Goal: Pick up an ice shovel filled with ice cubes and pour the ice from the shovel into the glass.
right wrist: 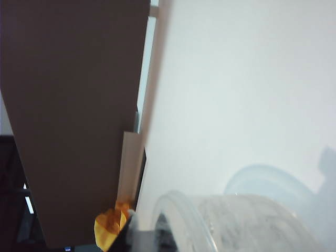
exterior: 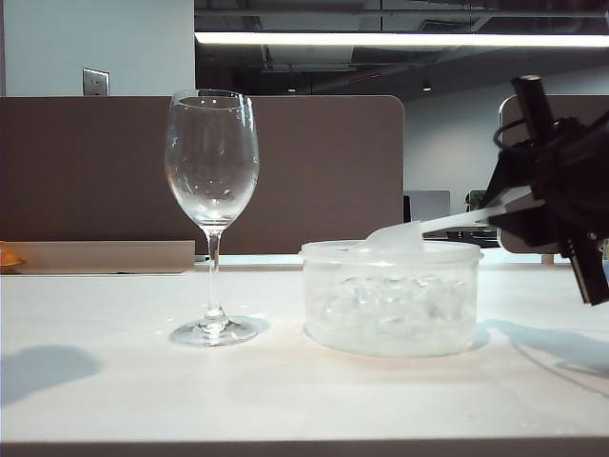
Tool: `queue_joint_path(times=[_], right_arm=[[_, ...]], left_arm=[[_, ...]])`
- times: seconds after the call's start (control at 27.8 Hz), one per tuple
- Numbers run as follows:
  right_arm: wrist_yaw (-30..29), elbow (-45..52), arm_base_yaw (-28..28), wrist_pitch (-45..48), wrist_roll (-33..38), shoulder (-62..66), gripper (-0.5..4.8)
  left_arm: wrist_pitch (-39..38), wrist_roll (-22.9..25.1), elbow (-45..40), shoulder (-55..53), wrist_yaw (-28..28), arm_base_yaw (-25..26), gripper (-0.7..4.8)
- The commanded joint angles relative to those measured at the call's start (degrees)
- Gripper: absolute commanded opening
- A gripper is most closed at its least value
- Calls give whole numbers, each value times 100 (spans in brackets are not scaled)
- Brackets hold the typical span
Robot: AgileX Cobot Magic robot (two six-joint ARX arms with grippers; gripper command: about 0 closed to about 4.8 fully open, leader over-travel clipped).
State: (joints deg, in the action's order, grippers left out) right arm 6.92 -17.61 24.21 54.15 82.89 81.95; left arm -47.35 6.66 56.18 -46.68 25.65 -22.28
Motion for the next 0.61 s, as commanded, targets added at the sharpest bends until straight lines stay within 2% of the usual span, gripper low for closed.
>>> queue_joint_path(times=[0.04, 0.61], right_arm=[[-52, -13, -48, 96, 61, -181, -1], [-155, -267, -118, -98, 133, -1176, -2]], left_arm=[[72, 24, 17, 7, 7, 4, -3], [72, 24, 17, 7, 7, 4, -2]])
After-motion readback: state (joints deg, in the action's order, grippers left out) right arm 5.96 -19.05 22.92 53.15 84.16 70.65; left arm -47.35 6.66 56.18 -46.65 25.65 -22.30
